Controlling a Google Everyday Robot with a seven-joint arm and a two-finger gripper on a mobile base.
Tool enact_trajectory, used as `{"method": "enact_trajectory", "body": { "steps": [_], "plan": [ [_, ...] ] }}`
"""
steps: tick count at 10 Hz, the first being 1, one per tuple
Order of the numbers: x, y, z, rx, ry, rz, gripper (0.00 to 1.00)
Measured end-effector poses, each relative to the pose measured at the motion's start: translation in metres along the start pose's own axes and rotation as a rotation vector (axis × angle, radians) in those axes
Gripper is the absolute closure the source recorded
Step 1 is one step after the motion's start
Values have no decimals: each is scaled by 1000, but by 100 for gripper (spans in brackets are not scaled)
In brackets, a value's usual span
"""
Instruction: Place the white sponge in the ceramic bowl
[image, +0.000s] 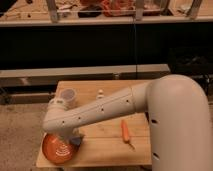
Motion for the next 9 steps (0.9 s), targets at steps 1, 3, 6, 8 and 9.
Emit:
{"method": "enact_trajectory", "body": {
  "steps": [1,3,6,8,9],
  "plan": [
    [-1,0,0,-1,-3,-3,98],
    [-3,-1,0,-2,-8,-7,98],
    [-5,-2,0,-5,-13,-11,92],
    [-6,-2,0,-7,-17,-14,91],
    [-7,-2,0,-7,-19,-14,92]
  ]
}}
